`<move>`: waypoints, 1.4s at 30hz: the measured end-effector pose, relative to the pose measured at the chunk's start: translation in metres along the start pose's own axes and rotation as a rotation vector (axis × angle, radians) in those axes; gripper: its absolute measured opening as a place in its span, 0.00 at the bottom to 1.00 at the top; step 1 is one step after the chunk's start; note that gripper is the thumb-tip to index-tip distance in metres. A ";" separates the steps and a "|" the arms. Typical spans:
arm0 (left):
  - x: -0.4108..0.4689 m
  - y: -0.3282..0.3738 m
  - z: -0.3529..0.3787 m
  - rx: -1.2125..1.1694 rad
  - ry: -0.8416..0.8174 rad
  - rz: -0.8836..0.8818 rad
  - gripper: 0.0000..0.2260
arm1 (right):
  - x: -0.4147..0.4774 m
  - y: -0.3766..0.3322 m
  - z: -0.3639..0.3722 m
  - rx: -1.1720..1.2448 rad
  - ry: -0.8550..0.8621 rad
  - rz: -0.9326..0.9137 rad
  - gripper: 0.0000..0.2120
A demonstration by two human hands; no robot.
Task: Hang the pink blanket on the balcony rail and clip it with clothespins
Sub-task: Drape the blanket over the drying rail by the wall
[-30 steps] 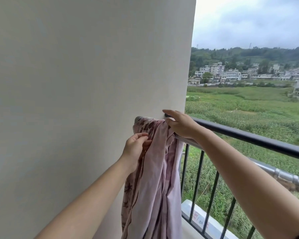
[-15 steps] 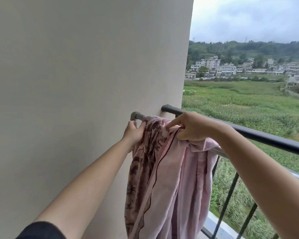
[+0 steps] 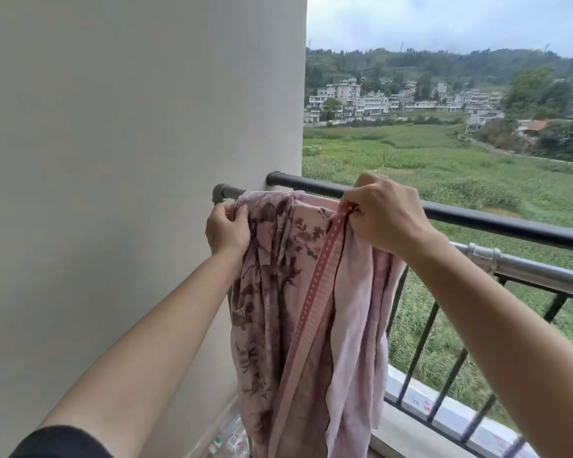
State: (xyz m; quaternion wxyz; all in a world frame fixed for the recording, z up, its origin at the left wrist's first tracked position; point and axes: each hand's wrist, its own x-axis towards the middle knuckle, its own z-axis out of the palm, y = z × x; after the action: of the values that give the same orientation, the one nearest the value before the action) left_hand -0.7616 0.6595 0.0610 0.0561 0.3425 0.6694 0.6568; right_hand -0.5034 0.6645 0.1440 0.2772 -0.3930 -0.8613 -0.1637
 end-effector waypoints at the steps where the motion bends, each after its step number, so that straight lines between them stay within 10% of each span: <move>1: 0.001 0.005 -0.001 -0.009 0.019 -0.011 0.09 | -0.007 0.009 -0.008 -0.041 0.071 0.077 0.08; 6: 0.001 0.016 0.008 -0.050 -0.103 -0.003 0.09 | -0.043 0.027 -0.034 -0.153 -0.024 0.347 0.06; 15: -0.002 0.016 0.011 0.271 -0.201 0.281 0.08 | -0.010 -0.041 0.003 0.049 -0.122 0.211 0.29; 29: 0.042 0.053 -0.008 -0.054 0.013 -0.040 0.08 | -0.027 0.016 -0.030 -0.078 -0.241 0.357 0.08; 42: 0.060 0.051 -0.022 -0.361 -0.374 -0.292 0.07 | 0.021 -0.040 0.041 0.156 -0.084 0.143 0.21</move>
State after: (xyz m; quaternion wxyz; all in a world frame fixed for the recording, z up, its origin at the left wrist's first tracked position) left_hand -0.7992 0.6686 0.1330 0.3323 0.3421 0.5618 0.6759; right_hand -0.5598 0.6713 0.1214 0.2815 -0.4373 -0.8520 -0.0595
